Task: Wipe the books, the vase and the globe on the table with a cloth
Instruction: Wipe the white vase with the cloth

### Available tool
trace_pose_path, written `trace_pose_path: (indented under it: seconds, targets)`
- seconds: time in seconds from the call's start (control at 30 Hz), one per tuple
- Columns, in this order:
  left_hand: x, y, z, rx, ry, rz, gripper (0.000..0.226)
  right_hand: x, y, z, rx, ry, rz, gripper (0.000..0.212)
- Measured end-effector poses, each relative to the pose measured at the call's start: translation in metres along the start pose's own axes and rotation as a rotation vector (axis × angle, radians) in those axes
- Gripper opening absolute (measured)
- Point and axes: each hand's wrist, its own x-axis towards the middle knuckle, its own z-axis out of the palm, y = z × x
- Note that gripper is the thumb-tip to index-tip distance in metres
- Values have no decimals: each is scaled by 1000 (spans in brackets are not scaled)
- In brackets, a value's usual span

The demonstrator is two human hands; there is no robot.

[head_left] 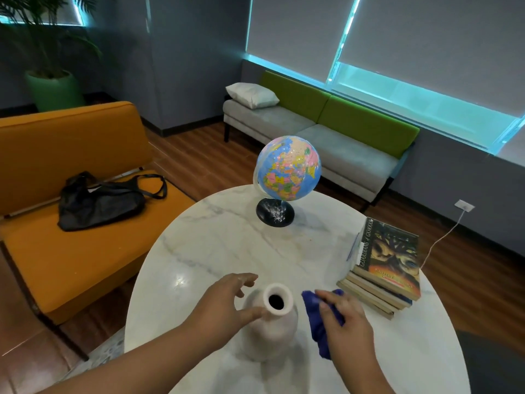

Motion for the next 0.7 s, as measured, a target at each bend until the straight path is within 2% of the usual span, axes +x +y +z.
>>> trace_pose_path:
  seconds: [0.07, 0.13, 0.23, 0.3, 0.4, 0.57, 0.63, 0.7]
  targets:
    - [3, 20, -2, -89, 16, 55, 64, 8, -20, -2, 29, -8, -88, 28]
    - [6, 41, -2, -204, -15, 95, 71, 14, -39, 2, 64, -85, -130, 28]
    - [11, 67, -2, -375, -132, 106, 87, 17, -64, 12, 171, -212, -141, 34]
    - [15, 73, -5, -436, -167, 95, 89, 17, -75, 15, 282, -271, -131, 33]
    - [20, 72, -10, -488, -181, 81, 81, 18, -84, 11, 362, -348, -88, 36]
    - [23, 63, -17, -449, -70, 50, 48, 21, -79, 10, 336, -455, -107, 44]
    - [26, 58, -24, -476, -27, 25, 40, 22, -74, 13, 249, -465, -148, 54]
    - [30, 52, -32, -485, 51, -15, 36, 22, -68, 14, 90, -392, -188, 67]
